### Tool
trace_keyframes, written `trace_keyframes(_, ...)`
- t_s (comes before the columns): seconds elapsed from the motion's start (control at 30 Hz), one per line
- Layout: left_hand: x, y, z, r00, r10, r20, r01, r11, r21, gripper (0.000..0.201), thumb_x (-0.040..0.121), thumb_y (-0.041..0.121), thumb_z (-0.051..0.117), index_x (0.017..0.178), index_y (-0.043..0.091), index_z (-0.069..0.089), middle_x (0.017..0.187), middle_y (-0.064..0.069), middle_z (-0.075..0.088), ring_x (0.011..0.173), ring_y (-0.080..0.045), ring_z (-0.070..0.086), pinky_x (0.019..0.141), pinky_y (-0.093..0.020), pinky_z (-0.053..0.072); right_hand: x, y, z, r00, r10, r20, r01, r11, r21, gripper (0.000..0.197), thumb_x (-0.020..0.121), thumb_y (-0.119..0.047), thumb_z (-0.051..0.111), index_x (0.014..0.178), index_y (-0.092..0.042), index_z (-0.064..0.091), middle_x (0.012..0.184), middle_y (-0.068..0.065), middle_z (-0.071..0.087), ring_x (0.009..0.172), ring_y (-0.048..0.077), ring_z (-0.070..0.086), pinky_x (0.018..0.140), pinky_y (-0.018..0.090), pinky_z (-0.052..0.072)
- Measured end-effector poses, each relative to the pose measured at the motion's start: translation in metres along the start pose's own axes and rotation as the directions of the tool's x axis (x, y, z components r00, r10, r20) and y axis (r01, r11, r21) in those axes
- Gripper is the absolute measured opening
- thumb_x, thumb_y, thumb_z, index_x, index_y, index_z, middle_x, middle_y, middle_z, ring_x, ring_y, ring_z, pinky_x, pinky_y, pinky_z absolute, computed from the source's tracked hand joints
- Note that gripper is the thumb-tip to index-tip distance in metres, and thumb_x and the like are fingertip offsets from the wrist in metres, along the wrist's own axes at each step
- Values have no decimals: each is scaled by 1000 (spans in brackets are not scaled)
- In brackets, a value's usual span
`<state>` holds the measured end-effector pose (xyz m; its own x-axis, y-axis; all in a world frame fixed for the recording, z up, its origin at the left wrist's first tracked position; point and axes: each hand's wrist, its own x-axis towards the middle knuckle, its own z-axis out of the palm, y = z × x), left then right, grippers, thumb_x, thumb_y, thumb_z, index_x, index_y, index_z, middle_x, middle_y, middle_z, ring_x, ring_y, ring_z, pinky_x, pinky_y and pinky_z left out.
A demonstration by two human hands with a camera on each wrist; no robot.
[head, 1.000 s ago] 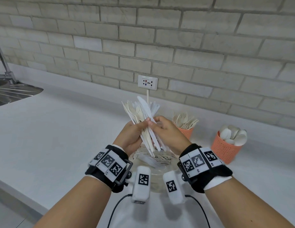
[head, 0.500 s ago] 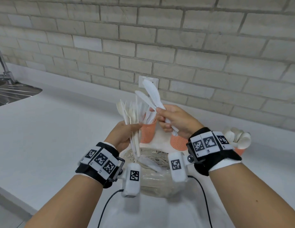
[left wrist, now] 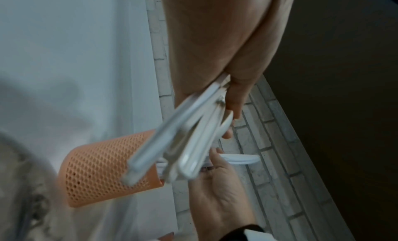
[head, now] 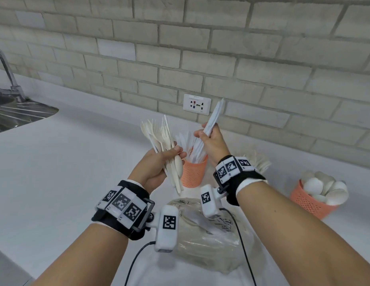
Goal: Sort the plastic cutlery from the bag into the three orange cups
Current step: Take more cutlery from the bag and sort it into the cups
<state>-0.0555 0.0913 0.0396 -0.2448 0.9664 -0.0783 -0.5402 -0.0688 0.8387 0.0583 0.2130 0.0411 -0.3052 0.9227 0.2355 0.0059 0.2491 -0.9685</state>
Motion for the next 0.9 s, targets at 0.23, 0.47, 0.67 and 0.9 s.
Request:
trace_keyframes(0.23,16,-4,-4,999,-37,-36,35,999,-41,7,89,-1,54,89,5,57,65,-3,65,67,-14,69,70,-30,58,6,32,12,990,82,117,-50,965,-257,11,99,-16,37,95,-14,48,85,1,59,79,14,57,83,30,42)
trace_keyframes(0.47,18,-10,-1,997,-31,-75,29,999,-33,6,89,0,54,94,4,54,72,-6,58,63,-13,67,69,-31,57,-1,-3,12,975,-219,34,216,904,-370,43,92,-10,50,134,-11,39,121,8,45,109,14,47,96,26,41)
trace_keyframes(0.67,12,-17,19,964,259,-62,-219,904,367,30,91,-9,44,117,2,52,79,-3,60,62,-5,59,52,-17,48,-40,-52,33,862,-391,321,490,805,-335,16,80,-18,70,91,-8,65,79,-2,53,66,0,45,64,11,39)
trace_keyframes(0.9,11,-26,20,941,317,-120,-191,788,585,33,84,0,54,115,7,47,93,-15,63,78,-27,63,70,-38,55,-39,-68,36,897,-406,176,442,821,-362,19,89,-16,58,78,0,60,68,-1,49,61,10,44,60,26,39)
